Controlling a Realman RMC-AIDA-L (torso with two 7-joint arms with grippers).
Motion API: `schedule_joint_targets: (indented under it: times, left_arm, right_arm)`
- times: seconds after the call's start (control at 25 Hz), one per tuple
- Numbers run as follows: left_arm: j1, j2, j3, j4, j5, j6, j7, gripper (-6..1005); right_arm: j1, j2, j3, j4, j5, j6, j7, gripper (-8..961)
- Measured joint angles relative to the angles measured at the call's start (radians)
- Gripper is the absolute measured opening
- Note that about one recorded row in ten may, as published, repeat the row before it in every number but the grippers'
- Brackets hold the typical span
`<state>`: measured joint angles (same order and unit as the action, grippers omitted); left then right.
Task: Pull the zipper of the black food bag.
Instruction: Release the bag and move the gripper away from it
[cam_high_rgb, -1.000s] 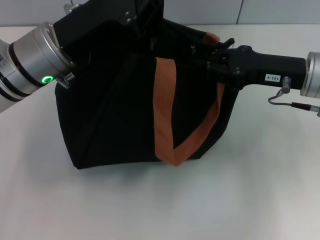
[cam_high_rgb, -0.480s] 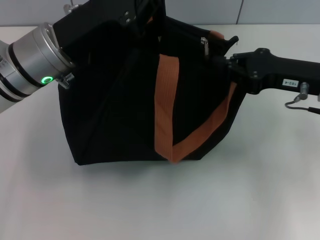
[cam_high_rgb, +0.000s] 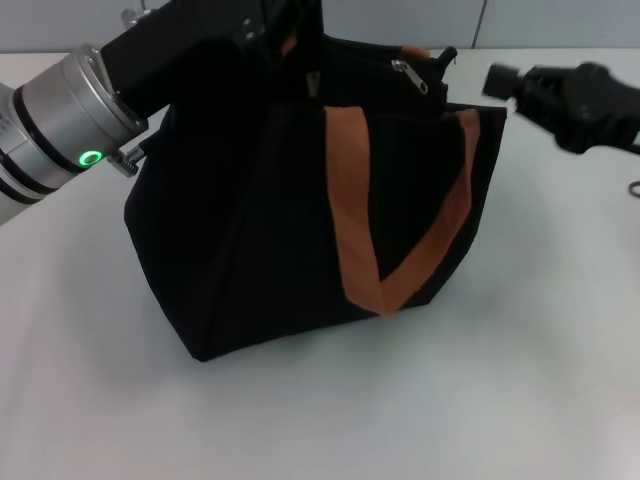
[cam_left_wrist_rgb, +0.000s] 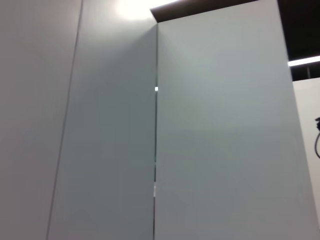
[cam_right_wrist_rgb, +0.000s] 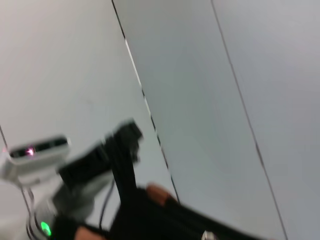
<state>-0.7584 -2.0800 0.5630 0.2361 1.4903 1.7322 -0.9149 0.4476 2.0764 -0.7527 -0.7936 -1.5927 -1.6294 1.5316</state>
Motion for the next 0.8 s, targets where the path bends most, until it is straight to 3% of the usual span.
schedule_joint_targets:
  times: [0.2, 0.32, 0.8]
  left_arm:
    - [0.031, 0.005, -0.014, -0.001, -0.036, -0.048, -0.058, 34]
    - [0.064, 0.007, -0.020, 0.001, -0.064, -0.078, -0.090, 34]
    - [0.152, 0.006, -0.023, 0.003, -0.077, -0.129, -0.157, 35]
  right_arm:
    - [-0.003, -0.006, 0.059, 0.029, 0.013, -0.054, -0.026, -1]
    - [-0.008, -0.007, 0.091, 0.061, 0.013, -0.083, -0.073, 111]
    - [0.002, -0.011, 0.104, 0.139, 0.006, -0.107, -0.203, 343]
